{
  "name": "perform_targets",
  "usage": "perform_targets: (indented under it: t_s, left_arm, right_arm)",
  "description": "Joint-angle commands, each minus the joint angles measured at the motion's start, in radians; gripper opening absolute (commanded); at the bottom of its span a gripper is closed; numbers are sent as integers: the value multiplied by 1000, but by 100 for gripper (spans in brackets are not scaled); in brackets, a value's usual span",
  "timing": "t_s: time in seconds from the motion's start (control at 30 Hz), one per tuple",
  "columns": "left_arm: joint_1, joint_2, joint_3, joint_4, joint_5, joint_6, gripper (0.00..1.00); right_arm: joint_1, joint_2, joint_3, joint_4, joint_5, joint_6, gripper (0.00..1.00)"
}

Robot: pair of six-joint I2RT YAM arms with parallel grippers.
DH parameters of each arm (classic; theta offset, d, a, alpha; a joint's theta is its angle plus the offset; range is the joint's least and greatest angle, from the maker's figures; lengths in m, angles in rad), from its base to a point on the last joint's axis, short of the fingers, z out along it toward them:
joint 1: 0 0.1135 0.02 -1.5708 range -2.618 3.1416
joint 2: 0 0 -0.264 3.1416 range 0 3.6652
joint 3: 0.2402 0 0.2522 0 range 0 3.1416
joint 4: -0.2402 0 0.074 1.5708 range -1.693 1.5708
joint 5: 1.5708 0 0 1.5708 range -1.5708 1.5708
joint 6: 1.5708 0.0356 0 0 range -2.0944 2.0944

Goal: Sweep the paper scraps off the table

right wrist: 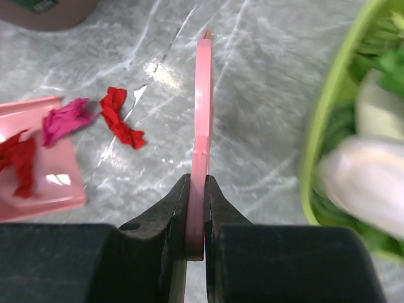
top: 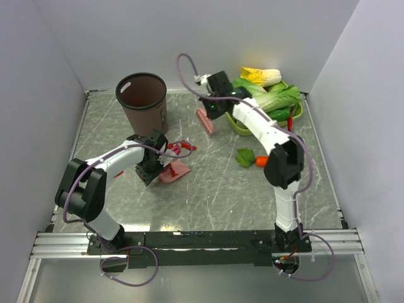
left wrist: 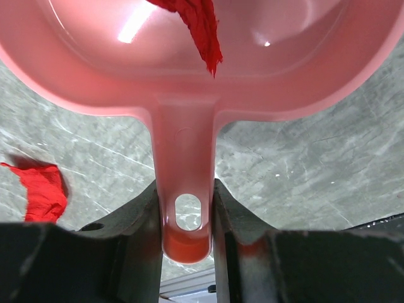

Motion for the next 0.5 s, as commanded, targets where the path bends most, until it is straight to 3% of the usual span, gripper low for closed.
perform_targets:
  t_s: [0.0, 0.27, 0.3, 0.37, 0.47]
  left_arm:
    - [-4, -11, -8, -18, -12, -23, 1]
    - [-4, 26, 29, -13, -20, -17, 1]
    - [-2, 21, 26, -10, -23, -17, 1]
    - [-4, 12, 7, 7, -32, -15, 1]
    - [-2, -8, -22, 19, -37, -20, 1]
  right_arm:
    - [77, 89, 65, 0, 2, -46, 0]
    - [86, -23, -49, -20, -493, 154, 0]
    - [79, -46, -73, 1, -623, 176, 0]
    - [57, -93, -118, 9, -676, 219, 0]
    - [33, -126, -130, -14, -639, 187, 0]
